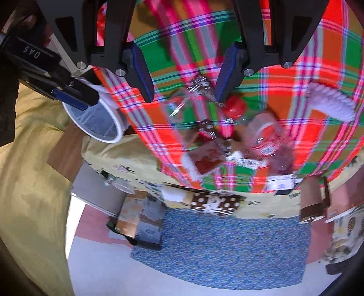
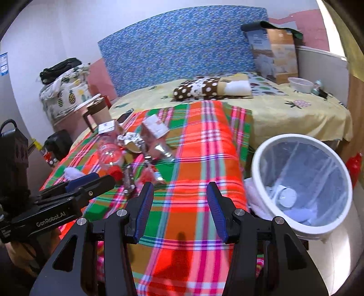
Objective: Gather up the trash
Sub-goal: 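Move both open tools back toward the trash on the cloth, then grasp the clear red-labelled plastic cup with the right tool while the left tool grasps a foam sleeve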
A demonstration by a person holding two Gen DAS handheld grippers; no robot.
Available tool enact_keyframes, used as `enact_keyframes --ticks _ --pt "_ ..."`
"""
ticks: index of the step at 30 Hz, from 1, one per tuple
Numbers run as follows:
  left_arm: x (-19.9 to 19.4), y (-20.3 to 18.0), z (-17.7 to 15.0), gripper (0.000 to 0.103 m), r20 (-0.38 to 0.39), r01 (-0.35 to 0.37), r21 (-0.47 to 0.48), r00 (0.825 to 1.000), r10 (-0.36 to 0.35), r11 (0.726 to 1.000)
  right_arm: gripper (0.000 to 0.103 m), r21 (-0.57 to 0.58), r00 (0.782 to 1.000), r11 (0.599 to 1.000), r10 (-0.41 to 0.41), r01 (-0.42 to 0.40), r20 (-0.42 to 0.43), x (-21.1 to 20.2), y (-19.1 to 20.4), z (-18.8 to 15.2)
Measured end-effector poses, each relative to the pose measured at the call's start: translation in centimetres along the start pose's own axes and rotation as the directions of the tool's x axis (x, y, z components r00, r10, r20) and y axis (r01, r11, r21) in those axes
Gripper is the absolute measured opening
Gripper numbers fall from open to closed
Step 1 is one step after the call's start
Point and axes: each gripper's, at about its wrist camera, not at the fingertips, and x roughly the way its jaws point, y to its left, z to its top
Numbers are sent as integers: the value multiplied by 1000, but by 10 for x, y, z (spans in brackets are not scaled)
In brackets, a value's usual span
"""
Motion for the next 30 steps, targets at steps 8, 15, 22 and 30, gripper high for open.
enact_keyframes --ticks 8,15,22,30 --pt "-17 50 -3 55 14 -112 -69 993 113 991 50 -22 998 999 41 -42 -53 18 17 1" --pt "-32 105 -3 55 32 -244 -169 967 252 955 50 -36 995 997 59 -62 -79 32 28 4" --pt "-36 161 -6 56 -9 -348 -335 931 366 876 50 -18 994 998 61 -63 -95 47 28 10" --pt "-10 181 -3 56 -72 -341 -408 937 343 847 50 -2 990 999 47 -48 -130 65 28 12"
